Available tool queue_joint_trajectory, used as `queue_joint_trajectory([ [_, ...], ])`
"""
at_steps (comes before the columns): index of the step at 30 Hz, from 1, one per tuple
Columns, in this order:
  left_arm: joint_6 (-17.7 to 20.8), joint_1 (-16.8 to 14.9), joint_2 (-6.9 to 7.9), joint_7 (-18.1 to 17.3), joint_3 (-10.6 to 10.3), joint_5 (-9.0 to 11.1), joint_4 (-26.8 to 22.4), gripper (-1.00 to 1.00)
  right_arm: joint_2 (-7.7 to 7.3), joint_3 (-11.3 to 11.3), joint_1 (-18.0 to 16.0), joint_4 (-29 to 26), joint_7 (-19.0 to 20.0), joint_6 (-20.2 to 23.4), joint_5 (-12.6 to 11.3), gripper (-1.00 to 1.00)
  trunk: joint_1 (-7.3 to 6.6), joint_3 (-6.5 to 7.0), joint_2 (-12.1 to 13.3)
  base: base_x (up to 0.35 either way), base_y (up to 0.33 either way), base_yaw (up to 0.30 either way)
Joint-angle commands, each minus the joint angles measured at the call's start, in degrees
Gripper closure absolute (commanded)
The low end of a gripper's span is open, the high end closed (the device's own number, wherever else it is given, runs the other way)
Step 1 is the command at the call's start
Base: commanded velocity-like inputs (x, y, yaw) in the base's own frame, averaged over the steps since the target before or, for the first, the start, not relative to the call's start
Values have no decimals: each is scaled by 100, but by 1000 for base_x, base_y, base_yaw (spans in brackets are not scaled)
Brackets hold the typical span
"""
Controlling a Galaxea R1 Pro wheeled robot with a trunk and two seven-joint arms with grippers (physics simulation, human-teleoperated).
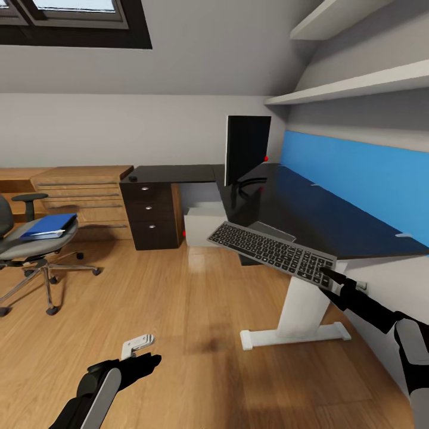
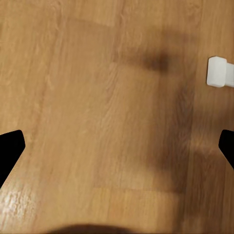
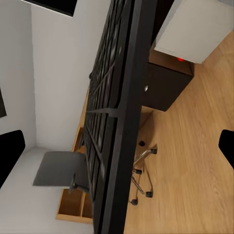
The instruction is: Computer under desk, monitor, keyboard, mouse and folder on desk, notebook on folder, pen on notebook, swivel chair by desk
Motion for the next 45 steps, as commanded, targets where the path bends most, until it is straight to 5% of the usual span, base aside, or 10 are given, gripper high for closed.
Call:
queue_joint_trajectory([
  [1, 11, -3, 6, 57, -13, 60, -6, -100, 3, -12, -5, 2, 30, 28, 26, -100, -1, -5, -2, -4, 25, 0],
  [44, 10, -3, -2, 57, -22, 44, 161, -100, 5, -12, -6, 0, 37, 33, 27, -100, -1, -5, -2, 9, 12, 0],
  [45, 10, -3, -2, 57, -22, 45, 161, -100, 5, -12, -6, 0, 37, 34, 27, 100, -1, -5, -2, 0, 0, 0],
])
